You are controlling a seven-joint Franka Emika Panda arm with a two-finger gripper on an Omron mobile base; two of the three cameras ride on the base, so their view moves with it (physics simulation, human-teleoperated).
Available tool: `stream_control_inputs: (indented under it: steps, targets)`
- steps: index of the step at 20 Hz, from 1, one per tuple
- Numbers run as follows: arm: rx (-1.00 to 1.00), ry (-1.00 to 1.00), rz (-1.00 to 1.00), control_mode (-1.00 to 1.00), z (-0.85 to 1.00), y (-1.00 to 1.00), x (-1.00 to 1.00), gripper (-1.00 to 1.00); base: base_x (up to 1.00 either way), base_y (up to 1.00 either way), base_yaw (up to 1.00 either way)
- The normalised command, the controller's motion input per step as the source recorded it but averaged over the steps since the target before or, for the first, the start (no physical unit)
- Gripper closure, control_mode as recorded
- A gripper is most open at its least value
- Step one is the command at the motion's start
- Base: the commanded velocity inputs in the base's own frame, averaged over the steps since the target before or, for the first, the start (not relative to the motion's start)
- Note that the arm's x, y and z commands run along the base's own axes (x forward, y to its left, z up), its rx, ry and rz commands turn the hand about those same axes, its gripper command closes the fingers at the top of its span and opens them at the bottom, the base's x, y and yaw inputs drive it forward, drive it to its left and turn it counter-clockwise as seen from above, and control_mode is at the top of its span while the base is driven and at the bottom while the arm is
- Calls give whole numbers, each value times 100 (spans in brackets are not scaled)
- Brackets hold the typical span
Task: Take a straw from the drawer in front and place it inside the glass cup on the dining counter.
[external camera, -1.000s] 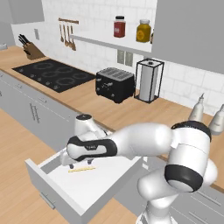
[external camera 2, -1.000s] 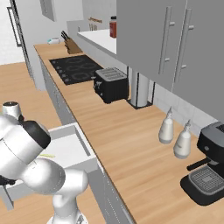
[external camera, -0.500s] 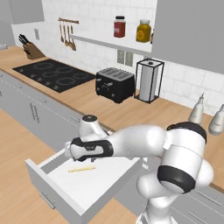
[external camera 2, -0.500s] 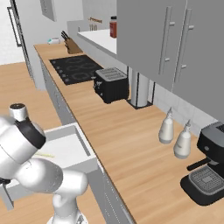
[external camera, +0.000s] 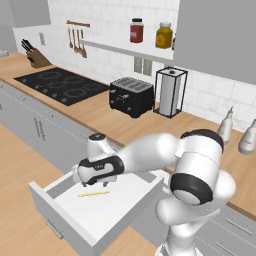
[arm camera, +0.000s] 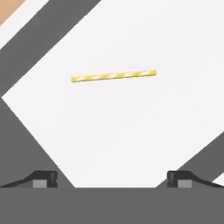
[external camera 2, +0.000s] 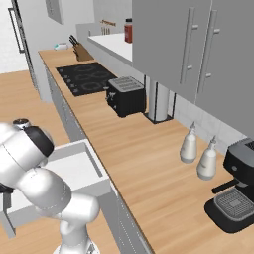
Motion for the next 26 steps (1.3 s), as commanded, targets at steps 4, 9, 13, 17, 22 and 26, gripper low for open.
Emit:
stream_control_inputs:
  steps: [4, 9, 13, 17, 22, 26]
  targets:
    - [-4, -1, 52, -100, -30, -3, 6, -100, 0, 0, 0]
    - [-2, -1, 49, -100, -42, 0, 19, -100, 0, 0, 0]
    - [-1, -3, 34, -100, -53, 16, 13, -100, 0, 0, 0]
    - [0, -9, 23, -100, -42, 13, 19, -100, 0, 0, 0]
    - [0, -20, 19, -100, -9, 13, 12, -100, 0, 0, 0]
    - [0, -18, 15, -100, 0, 20, 2, -100, 0, 0, 0]
